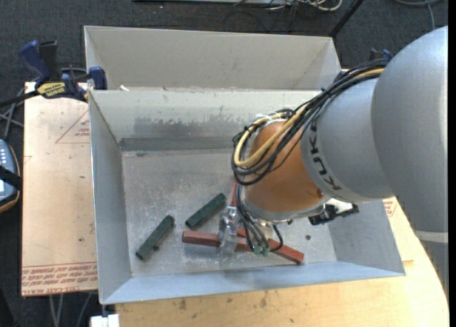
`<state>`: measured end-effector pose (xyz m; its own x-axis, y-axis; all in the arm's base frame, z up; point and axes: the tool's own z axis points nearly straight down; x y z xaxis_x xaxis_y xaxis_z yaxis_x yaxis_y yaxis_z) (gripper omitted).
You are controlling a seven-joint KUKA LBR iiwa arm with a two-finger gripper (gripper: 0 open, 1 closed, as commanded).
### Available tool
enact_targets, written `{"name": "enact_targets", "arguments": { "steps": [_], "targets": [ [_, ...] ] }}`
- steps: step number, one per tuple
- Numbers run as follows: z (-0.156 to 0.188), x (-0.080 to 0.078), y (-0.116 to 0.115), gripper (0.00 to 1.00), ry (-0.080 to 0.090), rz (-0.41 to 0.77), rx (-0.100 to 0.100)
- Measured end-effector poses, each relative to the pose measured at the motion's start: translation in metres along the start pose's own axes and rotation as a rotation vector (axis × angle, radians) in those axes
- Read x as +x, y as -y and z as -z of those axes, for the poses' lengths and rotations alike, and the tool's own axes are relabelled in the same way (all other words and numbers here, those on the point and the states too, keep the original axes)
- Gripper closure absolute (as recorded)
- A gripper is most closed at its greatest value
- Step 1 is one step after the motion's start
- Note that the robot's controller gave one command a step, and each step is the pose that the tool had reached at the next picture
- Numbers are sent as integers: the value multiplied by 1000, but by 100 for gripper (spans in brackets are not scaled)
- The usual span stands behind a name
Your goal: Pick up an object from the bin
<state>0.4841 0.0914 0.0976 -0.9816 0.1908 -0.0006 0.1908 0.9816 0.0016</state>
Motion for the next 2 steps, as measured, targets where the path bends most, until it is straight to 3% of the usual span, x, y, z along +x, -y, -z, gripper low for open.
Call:
{"name": "enact_targets", "arguments": {
  "steps": [2],
  "targets": [
    [24, 1, 0, 100, -3, 1, 1]
  ]
}}
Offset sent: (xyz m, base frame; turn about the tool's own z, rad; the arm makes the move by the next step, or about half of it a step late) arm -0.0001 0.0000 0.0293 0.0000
